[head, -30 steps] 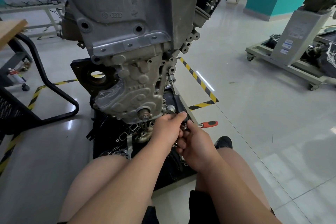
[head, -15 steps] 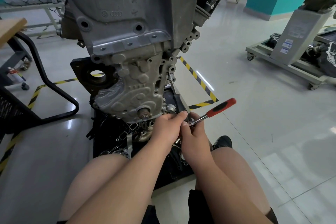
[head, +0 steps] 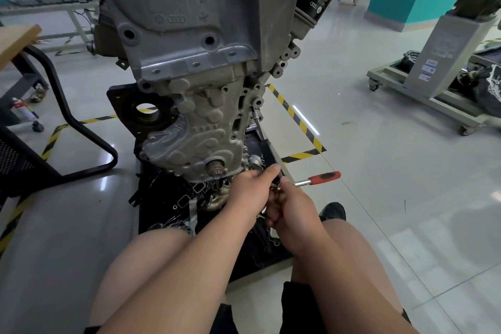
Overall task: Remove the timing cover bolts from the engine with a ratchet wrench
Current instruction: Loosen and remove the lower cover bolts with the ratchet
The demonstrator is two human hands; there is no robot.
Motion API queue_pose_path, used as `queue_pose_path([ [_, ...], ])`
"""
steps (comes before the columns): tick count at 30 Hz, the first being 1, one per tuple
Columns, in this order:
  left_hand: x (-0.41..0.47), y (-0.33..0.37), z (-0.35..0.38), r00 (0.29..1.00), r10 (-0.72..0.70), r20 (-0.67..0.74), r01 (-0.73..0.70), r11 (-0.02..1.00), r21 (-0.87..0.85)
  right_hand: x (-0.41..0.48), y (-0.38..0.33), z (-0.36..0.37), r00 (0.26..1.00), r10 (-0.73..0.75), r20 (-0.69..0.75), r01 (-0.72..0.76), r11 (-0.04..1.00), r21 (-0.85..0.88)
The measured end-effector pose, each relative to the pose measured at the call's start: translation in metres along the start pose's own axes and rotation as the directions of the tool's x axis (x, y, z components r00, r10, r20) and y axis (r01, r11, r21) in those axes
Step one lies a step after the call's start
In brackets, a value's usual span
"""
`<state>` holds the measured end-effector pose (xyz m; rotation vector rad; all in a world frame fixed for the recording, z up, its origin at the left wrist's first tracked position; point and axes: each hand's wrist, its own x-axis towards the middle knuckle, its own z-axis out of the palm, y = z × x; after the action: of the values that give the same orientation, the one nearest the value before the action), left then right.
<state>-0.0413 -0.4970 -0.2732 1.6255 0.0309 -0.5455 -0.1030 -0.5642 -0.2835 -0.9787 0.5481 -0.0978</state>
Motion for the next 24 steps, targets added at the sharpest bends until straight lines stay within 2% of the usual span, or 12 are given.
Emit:
queue_pose_path([
  [4,-0.0009,0.0007,0.0009,0.999,-0.046,0.018,0.046,0.999,-0.011,0.0002,-0.0036,0.0000,0.991,0.114,0.076,-0.123,0.985,0.121],
  [9,0.0004,-0.0001,0.0004,0.998,-0.056,0.018,0.056,0.998,0.003,0.0018,-0.0035,-0.0006,0.981,0.159,0.112,-0.174,0.975,0.140],
  [24,0.0025,-0.0024,0.0017,1.000,-0.011,0.008,0.011,1.000,0.008,0.0025,0.0016,-0.0019,0.999,0.034,0.036,-0.033,0.998,-0.044],
])
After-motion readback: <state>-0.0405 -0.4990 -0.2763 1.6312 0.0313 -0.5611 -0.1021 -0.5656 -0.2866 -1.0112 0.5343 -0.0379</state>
